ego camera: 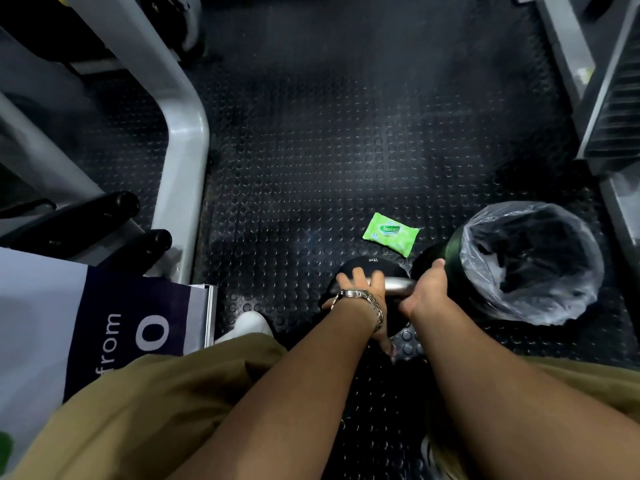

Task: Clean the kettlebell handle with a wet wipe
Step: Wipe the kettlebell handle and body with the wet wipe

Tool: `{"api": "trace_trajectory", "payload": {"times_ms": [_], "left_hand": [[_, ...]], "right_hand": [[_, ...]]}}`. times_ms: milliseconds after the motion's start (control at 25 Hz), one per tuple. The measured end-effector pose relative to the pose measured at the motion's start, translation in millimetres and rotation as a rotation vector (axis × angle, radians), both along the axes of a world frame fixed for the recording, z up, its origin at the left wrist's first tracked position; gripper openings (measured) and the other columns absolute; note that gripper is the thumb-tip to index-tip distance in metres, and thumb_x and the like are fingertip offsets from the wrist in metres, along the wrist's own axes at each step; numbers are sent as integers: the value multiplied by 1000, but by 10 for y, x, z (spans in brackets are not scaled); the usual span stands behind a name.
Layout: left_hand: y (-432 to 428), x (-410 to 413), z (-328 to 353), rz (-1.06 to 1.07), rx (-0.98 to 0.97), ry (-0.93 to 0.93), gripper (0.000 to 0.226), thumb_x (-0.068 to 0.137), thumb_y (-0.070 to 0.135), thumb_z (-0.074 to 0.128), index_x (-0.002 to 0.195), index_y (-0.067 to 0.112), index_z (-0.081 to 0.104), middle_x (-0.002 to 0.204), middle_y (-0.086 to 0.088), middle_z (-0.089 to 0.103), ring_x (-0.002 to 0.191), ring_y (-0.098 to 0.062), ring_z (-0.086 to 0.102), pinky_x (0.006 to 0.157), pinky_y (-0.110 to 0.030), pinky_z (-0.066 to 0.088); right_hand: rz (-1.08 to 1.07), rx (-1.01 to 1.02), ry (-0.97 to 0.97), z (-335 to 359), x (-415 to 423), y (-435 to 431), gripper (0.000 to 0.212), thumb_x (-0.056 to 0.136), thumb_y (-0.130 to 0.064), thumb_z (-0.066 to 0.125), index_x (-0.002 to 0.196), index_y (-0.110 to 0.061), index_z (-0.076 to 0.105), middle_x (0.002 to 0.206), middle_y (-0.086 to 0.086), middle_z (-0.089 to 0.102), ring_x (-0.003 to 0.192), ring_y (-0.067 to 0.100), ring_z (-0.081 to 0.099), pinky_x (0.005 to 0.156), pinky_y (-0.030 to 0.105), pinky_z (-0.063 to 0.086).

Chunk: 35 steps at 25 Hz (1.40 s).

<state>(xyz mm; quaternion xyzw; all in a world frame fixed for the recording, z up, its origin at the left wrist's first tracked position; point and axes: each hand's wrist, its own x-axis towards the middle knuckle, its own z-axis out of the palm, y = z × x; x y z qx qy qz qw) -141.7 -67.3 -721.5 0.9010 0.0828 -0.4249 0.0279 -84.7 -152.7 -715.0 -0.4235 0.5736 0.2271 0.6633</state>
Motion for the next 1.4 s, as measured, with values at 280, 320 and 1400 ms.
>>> {"api": "trace_trajectory", "payload": {"times_ms": [280, 320, 1400], "left_hand": [[10, -28, -1, 26, 3, 18, 142, 34, 65, 96, 141, 24, 12, 136, -13, 19, 133, -43, 22, 99, -64, 46], [11, -35, 9, 51, -8, 13, 136, 42, 56, 97, 143, 25, 11, 138, -12, 18, 135, -43, 22, 101, -64, 45], [64, -76, 283, -32, -26, 5, 124, 50, 54, 97, 141, 21, 20, 138, -13, 26, 129, -40, 32, 102, -56, 47]], "right_hand": [[-93, -31, 45, 78, -51, 111, 69, 91, -72, 50, 130, -16, 53, 133, 7, 57, 105, 34, 61, 90, 50, 53], [-101, -22, 55, 121, -73, 162, 71, 88, -74, 53, 128, -16, 52, 132, 6, 56, 100, 35, 62, 83, 52, 56], [-85, -9, 60, -43, -241, 194, 99, 61, -88, 58, 134, -20, 54, 126, 8, 62, 97, 37, 66, 81, 50, 55]]}}
